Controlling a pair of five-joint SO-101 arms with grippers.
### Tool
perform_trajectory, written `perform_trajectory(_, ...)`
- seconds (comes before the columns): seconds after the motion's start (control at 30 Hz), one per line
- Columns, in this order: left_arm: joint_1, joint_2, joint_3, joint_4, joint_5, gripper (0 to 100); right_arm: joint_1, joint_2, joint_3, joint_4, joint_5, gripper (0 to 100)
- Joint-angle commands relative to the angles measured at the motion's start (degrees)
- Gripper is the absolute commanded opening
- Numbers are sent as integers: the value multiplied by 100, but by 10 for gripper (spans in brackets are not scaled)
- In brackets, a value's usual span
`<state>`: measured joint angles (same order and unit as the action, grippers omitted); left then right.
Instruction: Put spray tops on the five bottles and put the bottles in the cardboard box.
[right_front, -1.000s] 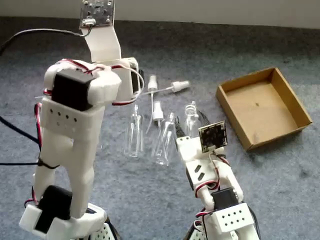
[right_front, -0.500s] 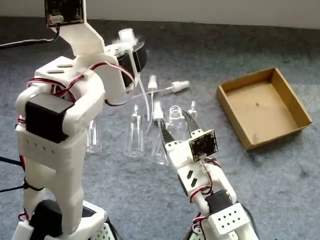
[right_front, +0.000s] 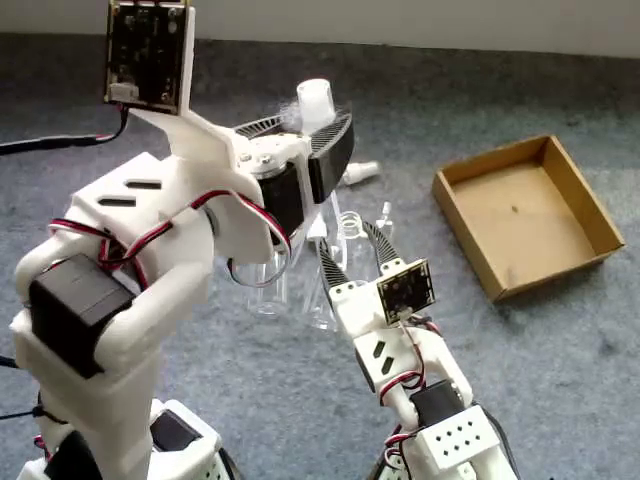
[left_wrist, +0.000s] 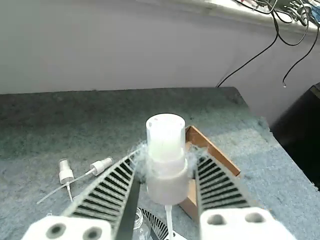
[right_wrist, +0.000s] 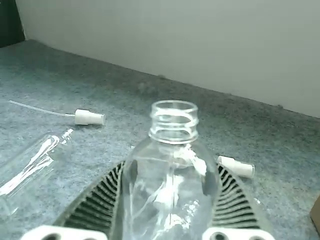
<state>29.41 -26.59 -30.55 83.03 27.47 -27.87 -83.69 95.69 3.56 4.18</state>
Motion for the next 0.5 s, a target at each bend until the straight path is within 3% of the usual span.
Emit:
perform_trajectory(0.0, 136, -347, 286, -114, -527, 4, -57, -101, 330, -127, -18, 115)
perform_trajectory(0.1, 163, -602, 866, -255, -1108, 4, -57, -101, 347, -127, -18, 115)
perform_trajectory(0.3, 163, -1666, 2211, -1371, -1978, 4, -57, -101, 374, -127, -18, 115)
perform_trajectory(0.47, 145, -2484, 3996, -3200, -2338, 4, -57, -101, 374, -127, -18, 115)
